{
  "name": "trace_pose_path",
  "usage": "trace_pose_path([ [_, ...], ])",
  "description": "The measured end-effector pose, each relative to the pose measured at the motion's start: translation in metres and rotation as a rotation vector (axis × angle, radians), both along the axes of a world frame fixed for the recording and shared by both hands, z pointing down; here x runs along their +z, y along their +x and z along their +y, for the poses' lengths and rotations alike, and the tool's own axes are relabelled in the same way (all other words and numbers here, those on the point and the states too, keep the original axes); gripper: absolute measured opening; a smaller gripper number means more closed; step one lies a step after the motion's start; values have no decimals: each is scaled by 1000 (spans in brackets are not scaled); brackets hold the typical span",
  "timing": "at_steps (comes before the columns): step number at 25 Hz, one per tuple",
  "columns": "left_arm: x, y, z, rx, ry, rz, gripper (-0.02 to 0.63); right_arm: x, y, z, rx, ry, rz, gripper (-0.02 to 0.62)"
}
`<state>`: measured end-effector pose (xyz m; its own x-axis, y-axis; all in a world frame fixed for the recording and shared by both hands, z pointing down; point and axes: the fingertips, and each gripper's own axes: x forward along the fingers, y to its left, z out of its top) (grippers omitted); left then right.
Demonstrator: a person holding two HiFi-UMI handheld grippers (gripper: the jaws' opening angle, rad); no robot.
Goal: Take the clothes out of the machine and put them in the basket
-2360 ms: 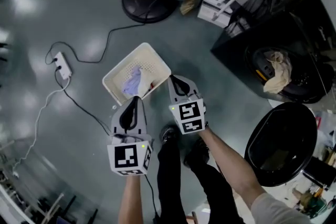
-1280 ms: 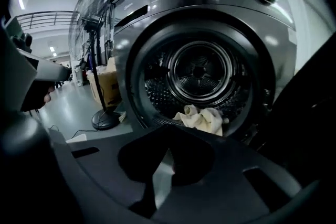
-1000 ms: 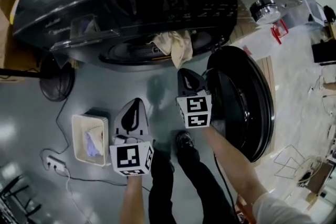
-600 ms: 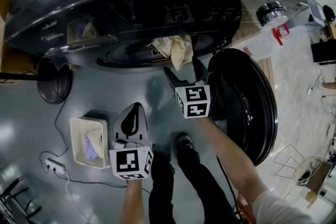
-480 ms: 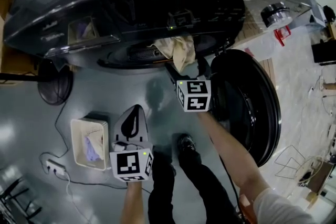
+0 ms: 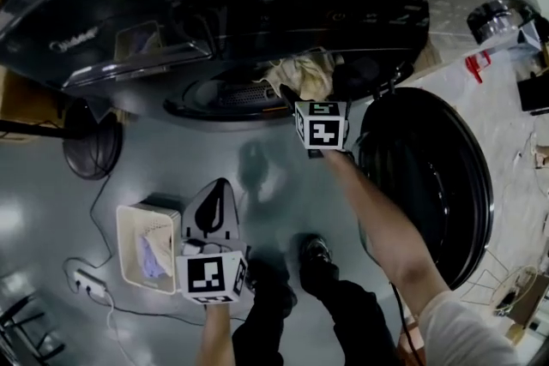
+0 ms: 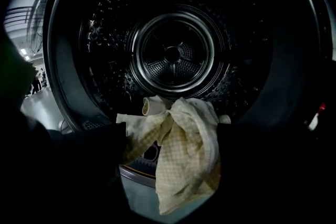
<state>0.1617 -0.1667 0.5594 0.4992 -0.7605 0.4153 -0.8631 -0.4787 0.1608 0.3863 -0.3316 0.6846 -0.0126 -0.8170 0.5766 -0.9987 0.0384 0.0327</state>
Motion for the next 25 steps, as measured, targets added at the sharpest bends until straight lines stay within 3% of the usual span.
trace_pose_path([
  [7,29,-8,-7,-6,30,9,18,40,12,-6,40,-20,47,523],
  [14,39,-10,-9,1,57,12,18,44,12,-6,55,5,86,518],
  [16,39,-13,-12,-7,65,15,18,44,5,-6,21,6,77,457],
  [22,38,-17,-14,-12,79,11,18,43,-33,-6,-84,-24,52,130],
  [25,36,-22,-13,-20,84,10,18,42,-35,-7,-88,-31,51,102],
])
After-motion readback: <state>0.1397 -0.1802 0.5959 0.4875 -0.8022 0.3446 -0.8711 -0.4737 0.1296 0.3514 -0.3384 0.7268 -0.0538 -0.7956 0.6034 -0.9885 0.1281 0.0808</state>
